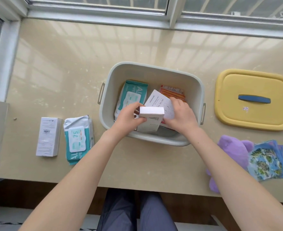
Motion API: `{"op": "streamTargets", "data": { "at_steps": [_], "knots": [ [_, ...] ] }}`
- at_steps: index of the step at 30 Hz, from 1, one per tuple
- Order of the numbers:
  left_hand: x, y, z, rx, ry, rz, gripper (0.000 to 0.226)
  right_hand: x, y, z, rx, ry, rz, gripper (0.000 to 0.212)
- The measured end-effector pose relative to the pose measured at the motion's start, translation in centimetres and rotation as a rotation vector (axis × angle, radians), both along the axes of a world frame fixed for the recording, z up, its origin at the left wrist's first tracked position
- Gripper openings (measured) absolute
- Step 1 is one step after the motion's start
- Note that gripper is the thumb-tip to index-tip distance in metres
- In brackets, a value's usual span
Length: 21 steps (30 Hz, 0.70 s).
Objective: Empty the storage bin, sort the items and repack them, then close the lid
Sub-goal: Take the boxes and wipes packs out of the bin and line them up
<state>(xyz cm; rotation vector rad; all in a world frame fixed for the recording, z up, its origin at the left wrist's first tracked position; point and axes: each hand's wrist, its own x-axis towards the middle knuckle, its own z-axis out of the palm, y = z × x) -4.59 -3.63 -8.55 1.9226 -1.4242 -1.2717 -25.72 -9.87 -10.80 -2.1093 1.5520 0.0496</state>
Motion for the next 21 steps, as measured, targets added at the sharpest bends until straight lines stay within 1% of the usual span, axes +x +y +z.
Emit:
{"op": "streamTargets", "data": {
  "at_steps": [4, 6, 9, 11, 12, 18, 21],
  "knots": [
    [1.5, 0.4, 4.8, -0.034, 0.128, 0.301, 0.021, 0.0, 0.4, 4.1, -0.093, -0.122, -0.06, 0.083],
    [2.5, 0.8, 7.7, -0.055, 0.237, 0.449, 0.026, 0.3, 0.8, 6.7, -0.157, -0.193, -0.098, 0.082],
    [3.9, 2.1, 11.3, -0.088, 0.447, 0.622, 0.039, 1.1, 1.4, 10.5, -0.244, -0.257, -0.151, 0.081],
    [4.7, 3.1, 13.4, -0.106, 0.514, 0.679, 0.046, 1.9, 2.1, 12.7, -0.286, -0.267, -0.158, 0.082],
    [5.0, 3.6, 14.0, -0.112, 0.533, 0.697, 0.045, 2.3, 2.6, 13.3, -0.292, -0.271, -0.172, 0.082],
    [8.1, 8.8, 17.4, -0.147, 0.595, 0.786, 0.025, 6.4, 7.1, 16.3, -0.299, -0.317, -0.156, 0.086],
    [10.8, 11.1, 17.5, -0.14, 0.607, 0.835, 0.022, 9.4, 9.5, 16.8, -0.292, -0.323, -0.149, 0.086]
  ]
}}
